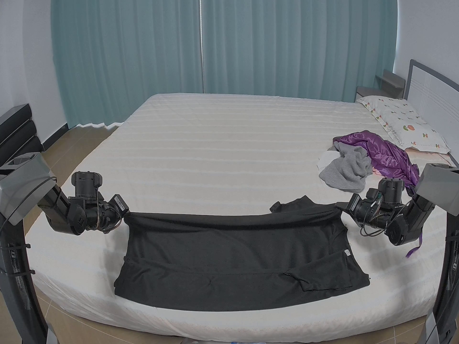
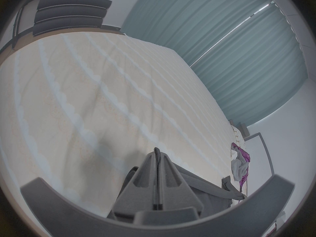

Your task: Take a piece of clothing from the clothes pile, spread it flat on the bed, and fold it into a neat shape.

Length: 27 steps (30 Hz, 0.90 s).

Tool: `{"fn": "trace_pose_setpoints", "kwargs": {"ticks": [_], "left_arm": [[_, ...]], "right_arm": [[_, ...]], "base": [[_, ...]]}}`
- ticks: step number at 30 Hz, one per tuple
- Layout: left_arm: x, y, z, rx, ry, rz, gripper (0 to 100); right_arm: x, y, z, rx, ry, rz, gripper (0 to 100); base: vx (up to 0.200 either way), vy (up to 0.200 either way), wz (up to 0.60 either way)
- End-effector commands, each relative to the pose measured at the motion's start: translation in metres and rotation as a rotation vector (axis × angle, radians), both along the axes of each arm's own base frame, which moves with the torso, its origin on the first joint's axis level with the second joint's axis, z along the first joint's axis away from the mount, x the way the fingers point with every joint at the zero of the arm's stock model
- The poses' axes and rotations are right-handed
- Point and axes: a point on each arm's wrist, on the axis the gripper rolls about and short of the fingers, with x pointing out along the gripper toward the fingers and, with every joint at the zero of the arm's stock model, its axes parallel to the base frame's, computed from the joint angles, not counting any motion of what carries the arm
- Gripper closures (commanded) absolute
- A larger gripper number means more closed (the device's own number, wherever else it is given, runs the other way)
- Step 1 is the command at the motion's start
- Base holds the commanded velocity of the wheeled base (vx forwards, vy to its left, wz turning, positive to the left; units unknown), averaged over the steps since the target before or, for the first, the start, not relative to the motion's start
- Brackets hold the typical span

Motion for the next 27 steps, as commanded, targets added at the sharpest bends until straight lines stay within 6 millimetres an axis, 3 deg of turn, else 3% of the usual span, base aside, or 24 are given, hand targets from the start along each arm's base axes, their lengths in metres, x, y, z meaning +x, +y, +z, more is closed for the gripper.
{"fn": "trace_pose_setpoints", "kwargs": {"ticks": [1,12,17,27], "left_arm": [[-0.014,0.0,0.007,0.008,-0.001,-0.007,100],[-0.046,-0.002,-0.003,0.025,-0.001,-0.026,100],[-0.066,-0.003,-0.015,0.046,0.021,-0.046,100],[-0.085,-0.005,-0.027,0.067,0.039,-0.066,100]], "right_arm": [[-0.016,-0.004,0.003,0.004,-0.002,0.005,100],[-0.049,-0.017,-0.005,-0.003,0.014,0.019,100],[-0.07,-0.016,-0.016,-0.035,0.047,0.043,100],[-0.091,-0.015,-0.041,-0.112,0.073,0.088,100]], "base": [[0.0,0.0,0.0],[0.0,0.0,0.0],[0.0,0.0,0.0],[0.0,0.0,0.0]]}}
